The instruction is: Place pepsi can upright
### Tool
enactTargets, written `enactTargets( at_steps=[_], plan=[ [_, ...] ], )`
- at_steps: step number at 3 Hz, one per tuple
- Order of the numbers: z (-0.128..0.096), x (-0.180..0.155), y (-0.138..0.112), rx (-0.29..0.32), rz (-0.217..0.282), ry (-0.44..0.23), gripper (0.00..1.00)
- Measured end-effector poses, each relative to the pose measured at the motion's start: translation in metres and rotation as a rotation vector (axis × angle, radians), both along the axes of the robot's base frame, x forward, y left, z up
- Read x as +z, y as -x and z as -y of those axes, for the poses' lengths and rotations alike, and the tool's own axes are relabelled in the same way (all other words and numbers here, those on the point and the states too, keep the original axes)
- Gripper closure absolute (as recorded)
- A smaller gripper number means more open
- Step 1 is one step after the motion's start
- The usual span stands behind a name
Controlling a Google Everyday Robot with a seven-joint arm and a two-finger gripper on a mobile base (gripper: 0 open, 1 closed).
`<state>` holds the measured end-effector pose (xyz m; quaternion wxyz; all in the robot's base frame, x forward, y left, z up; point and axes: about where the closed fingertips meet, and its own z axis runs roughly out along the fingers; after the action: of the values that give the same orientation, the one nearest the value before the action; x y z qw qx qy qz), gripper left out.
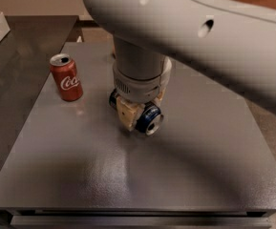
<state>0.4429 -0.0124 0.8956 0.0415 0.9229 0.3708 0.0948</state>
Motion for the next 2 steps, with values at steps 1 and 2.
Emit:
enactTargets(
  at_steps=[1, 2],
  plan=[
    [0.001, 0.01, -0.01, -0.188, -0.027, -0.05, 1.0],
    [0.005, 0.021, -0.014, -0.409, -0.058, -0.15, 1.0]
  ],
)
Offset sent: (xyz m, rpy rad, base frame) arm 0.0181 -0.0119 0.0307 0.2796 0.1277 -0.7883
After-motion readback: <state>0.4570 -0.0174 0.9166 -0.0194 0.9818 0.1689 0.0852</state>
